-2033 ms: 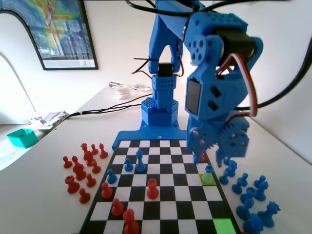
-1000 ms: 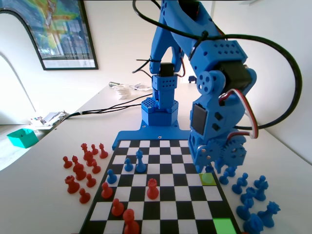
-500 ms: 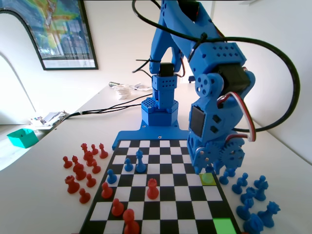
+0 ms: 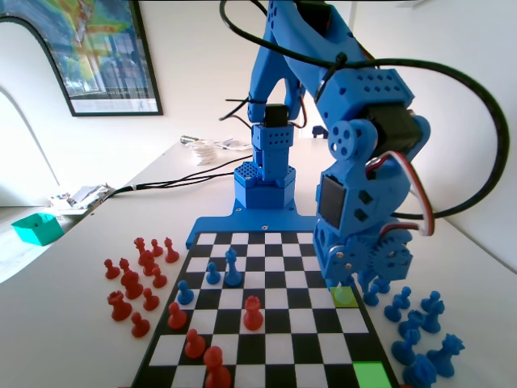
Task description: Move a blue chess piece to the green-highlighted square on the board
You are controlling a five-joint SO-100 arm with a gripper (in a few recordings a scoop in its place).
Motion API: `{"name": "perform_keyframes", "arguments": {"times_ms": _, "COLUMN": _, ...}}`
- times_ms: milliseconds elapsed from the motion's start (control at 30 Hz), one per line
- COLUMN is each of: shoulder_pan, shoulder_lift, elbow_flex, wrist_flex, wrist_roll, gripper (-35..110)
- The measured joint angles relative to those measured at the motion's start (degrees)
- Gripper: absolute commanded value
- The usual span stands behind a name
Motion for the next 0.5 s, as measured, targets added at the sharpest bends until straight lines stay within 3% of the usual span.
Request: {"name": "perform_keyframes", "arguments": {"times_ms": 500, "shoulder_pan": -0.2, "shoulder_lift": 0.0, "elbow_flex": -0.3, "wrist_flex": 1.3, "wrist_roll": -1.9, "gripper": 2}}
